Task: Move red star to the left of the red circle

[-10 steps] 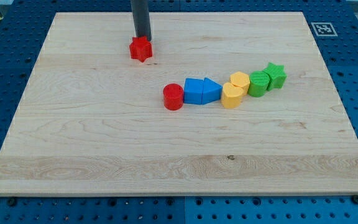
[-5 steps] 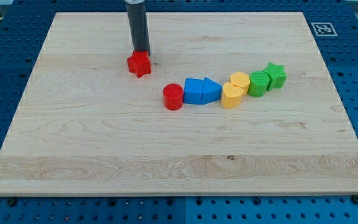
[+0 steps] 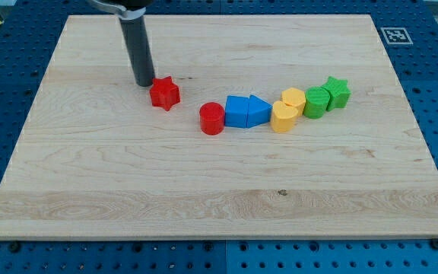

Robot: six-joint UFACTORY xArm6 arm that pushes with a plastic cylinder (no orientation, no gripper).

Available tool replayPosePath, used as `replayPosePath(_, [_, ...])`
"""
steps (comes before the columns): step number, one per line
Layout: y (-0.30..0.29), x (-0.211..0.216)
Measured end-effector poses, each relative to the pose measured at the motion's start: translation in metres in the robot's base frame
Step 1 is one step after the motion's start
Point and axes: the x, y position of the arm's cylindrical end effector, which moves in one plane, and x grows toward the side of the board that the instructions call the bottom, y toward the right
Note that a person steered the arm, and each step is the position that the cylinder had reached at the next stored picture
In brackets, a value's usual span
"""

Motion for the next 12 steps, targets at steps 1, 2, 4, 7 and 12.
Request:
replayPosePath(1, [0.0,0.0])
replayPosePath(2, [0.0,0.0])
replayPosePath(4, [0.017,-0.001])
replayPosePath(7, [0.058,0.006])
replayPosePath(12, [0.001,0.023])
